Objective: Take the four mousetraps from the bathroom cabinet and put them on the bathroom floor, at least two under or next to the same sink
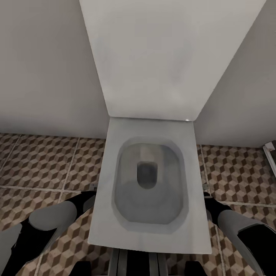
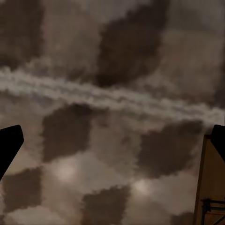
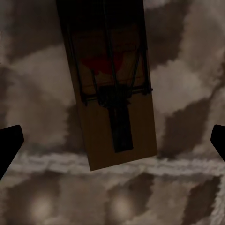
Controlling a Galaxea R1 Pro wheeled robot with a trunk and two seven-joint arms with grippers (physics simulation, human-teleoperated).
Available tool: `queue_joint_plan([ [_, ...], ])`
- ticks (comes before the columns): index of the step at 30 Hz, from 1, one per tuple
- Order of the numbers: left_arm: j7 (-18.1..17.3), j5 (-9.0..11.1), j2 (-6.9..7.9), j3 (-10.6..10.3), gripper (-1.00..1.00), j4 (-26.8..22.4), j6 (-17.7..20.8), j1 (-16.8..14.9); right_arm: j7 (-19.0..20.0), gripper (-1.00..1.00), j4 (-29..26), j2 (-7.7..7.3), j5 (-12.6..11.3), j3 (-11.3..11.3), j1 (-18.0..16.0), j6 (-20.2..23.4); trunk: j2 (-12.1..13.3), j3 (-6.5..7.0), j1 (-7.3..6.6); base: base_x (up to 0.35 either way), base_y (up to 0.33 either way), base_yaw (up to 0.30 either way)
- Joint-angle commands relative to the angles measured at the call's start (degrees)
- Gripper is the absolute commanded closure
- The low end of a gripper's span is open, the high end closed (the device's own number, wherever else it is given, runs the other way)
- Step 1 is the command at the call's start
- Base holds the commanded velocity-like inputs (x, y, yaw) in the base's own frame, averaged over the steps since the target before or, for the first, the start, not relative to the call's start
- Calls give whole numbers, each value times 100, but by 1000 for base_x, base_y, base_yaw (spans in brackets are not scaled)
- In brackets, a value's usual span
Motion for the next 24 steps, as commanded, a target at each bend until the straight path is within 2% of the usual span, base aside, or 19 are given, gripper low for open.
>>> queue_joint_plan([
  [1,0,0,2,0,-100,1,0,0,0,-100,-1,0,0,0,0,0,0,0,0,0,0,0],
  [15,0,10,16,0,-100,32,0,0,0,-100,-3,-5,0,0,0,2,0,0,0,0,0,0],
  [24,0,10,17,0,-100,47,0,0,0,-100,2,-9,0,-2,0,0,12,199,-23,0,0,0],
])
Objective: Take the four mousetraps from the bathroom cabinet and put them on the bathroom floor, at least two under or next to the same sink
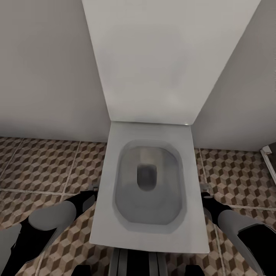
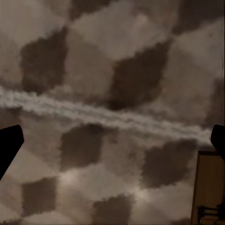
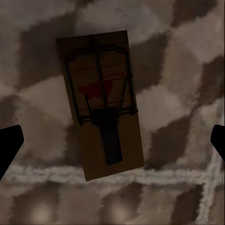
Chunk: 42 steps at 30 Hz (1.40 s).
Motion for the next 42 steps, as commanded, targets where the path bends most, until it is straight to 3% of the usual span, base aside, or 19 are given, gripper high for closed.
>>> queue_joint_plan([
  [1,0,1,0,0,-100,1,0,0,0,-100,1,-2,0,-2,0,-1,2,23,-2,0,0,0],
  [42,0,1,0,0,-100,5,0,0,0,-100,2,-67,-13,-7,0,2,95,927,-127,0,0,0],
])
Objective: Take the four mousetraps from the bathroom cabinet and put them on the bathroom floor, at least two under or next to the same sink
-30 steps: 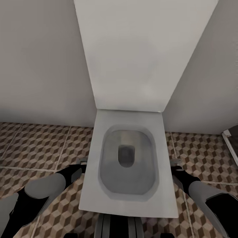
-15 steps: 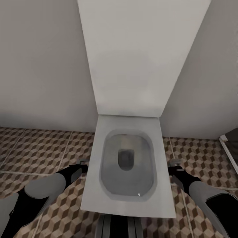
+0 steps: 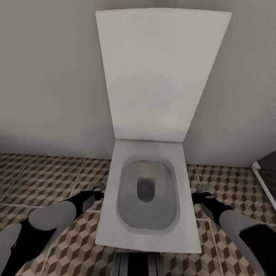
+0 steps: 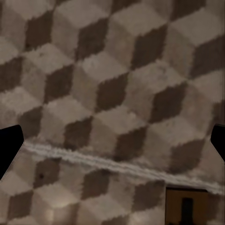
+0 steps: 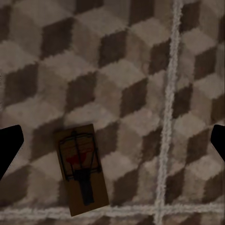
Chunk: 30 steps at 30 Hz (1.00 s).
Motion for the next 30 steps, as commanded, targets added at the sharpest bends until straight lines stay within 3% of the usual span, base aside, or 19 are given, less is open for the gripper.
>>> queue_joint_plan([
  [1,0,1,0,0,-100,3,0,0,0,-100,0,0,0,0,0,0,42,18,-22,0,0,0],
  [8,13,14,6,0,-100,55,-2,0,-55,-100,-2,-17,-3,-5,0,-3,323,144,-176,0,0,0],
  [16,47,13,20,0,-100,111,-8,0,-601,-100,1,-58,-1,-3,0,-252,643,288,-352,0,0,0],
  [22,51,4,66,0,-100,81,-5,20,-767,-100,14,-101,-10,-1,3,-399,884,396,-484,0,0,0],
  [30,52,0,189,0,-100,70,-4,270,-758,-100,149,-369,-7,4,81,-452,1205,539,-659,0,0,0],
])
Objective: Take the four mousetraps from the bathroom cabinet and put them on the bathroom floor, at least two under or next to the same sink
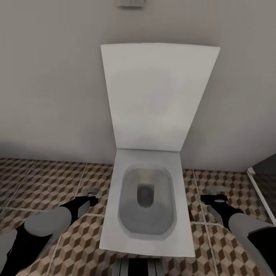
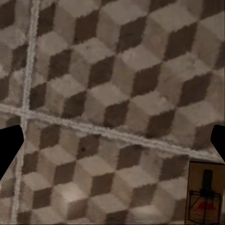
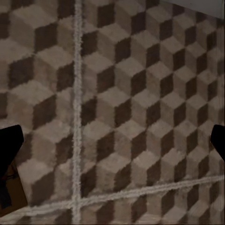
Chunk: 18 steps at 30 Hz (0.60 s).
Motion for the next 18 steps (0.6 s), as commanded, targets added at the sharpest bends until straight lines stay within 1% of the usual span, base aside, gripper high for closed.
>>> queue_joint_plan([
  [1,0,0,24,0,-100,3,-1,41,28,-100,19,-49,1,2,16,-5,42,19,-23,0,0,0],
  [4,0,-3,83,0,-100,14,-3,150,178,-100,55,-185,-2,0,51,-18,162,73,-88,0,0,0],
  [8,0,-6,137,0,-100,17,-4,283,464,-100,95,-288,-18,-1,84,-29,323,144,-176,0,0,0],
  [12,0,-3,184,0,-100,21,-5,459,633,-100,140,-331,-26,-1,161,-40,483,216,-264,0,0,0],
  [13,0,-4,199,0,-100,22,-5,544,675,-100,154,-340,-30,-1,202,-43,523,234,-286,0,0,0],
  [18,0,-5,221,0,-100,28,-40,732,726,-100,173,-354,-38,-3,286,-47,724,324,-396,0,0,0],
])
